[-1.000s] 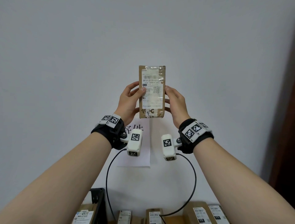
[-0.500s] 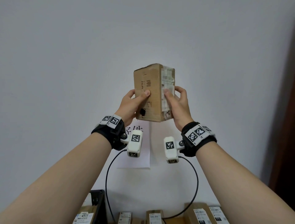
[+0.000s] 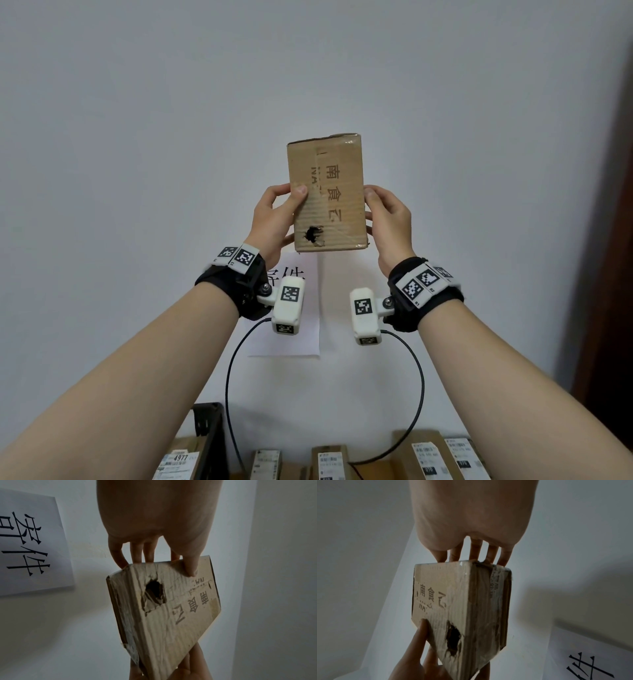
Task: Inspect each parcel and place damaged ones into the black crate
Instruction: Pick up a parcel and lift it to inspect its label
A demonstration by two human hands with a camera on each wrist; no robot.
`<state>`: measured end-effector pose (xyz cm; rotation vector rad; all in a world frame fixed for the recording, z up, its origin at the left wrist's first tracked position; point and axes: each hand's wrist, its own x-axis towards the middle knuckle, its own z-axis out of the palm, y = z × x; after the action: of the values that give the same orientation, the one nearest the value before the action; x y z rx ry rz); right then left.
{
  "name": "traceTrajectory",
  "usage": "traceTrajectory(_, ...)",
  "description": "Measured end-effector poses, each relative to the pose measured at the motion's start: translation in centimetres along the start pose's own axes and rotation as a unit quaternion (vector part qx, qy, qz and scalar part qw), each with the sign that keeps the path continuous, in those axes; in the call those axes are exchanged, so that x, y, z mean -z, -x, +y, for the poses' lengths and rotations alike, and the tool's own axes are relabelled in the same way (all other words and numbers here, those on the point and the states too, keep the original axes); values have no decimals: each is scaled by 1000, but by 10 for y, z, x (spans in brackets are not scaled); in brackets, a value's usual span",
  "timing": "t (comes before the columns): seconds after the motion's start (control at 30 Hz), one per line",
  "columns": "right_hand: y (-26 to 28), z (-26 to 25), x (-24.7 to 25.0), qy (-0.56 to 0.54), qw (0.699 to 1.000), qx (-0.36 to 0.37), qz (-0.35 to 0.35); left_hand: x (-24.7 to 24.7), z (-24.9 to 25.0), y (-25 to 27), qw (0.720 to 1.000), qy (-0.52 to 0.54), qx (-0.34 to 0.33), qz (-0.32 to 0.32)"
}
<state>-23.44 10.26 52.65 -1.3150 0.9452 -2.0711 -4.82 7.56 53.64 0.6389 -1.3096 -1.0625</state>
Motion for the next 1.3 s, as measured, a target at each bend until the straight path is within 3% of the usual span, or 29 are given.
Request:
traceTrajectory(0.5, 1, 3, -1, -26, 1000, -16, 0, 4, 4, -2, 1000, 19, 23, -6)
traceTrajectory(0.73, -3, 7, -3, 75, 996, -2, 42, -2, 1, 3, 999, 17, -25, -39)
traceTrajectory(0.87, 0, 5, -5, 39, 999, -36, 2, -3, 1, 2, 999, 11, -34, -41)
traceTrajectory(1.07, 3, 6, -7, 26, 998, -50, -5, -1, -2, -2, 999, 7, -31, -38)
traceTrajectory(1.3, 1, 6, -7, 0, 994, -108, -23, 1, -3, -10, 999, 41, 24, -18)
